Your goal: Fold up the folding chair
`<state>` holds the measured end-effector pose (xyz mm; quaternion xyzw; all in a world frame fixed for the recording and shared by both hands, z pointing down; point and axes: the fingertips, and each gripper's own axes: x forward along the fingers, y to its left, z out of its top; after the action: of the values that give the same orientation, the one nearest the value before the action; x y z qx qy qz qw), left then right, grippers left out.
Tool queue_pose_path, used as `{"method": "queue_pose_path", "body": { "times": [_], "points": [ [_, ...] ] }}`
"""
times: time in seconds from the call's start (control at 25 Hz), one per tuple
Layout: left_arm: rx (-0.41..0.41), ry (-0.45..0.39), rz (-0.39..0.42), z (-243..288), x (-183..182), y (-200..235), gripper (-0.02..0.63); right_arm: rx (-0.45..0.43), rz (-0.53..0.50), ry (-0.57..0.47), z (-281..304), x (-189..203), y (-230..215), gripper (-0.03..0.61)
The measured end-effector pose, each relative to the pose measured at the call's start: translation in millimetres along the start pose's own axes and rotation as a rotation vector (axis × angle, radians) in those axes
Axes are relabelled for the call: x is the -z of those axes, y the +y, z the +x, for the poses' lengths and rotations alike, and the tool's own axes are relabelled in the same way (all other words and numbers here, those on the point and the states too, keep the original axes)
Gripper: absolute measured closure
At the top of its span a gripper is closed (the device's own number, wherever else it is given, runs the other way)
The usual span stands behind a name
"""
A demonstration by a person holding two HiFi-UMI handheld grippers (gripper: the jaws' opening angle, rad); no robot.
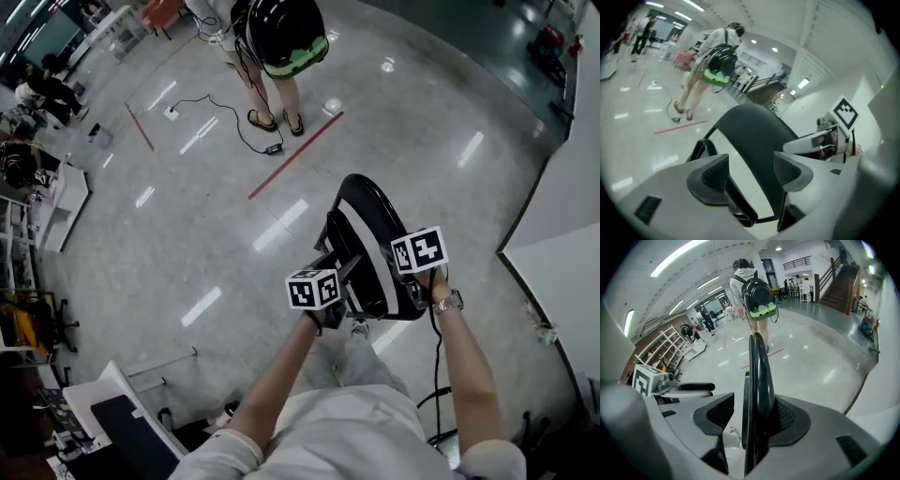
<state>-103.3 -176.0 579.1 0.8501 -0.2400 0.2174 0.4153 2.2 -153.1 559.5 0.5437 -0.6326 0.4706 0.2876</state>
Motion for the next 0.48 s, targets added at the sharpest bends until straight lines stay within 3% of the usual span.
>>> {"method": "queue_pose_path", "body": {
  "times": [0.04, 0.16, 0.28, 0.36, 0.48],
  "points": [
    [0.009, -0.009, 0.091, -5.5, -18.3, -8.6, 0.328, -0.01, 0.0, -0.002, 1.0, -1.7, 2.4, 0.347],
    [-0.031, -0.032, 0.374, -20.1, -60.0, -25.5, 0.502, -0.034, 0.001, 0.006, 2.2, 0.0, 7.0, 0.347],
    [-0.014, -0.039, 0.645, -24.3, -85.9, -47.8, 0.563, -0.055, 0.003, 0.015, -0.5, 3.2, 6.7, 0.347],
    [0.06, -0.011, 0.754, -22.2, -95.2, -57.0, 0.587, -0.074, 0.008, 0.013, 2.5, -0.3, 11.4, 0.347],
    [0.198, 0.059, 0.826, -14.6, -98.8, -65.9, 0.603, -0.077, 0.007, 0.032, 8.9, 0.3, 20.7, 0.347]
  ]
}}
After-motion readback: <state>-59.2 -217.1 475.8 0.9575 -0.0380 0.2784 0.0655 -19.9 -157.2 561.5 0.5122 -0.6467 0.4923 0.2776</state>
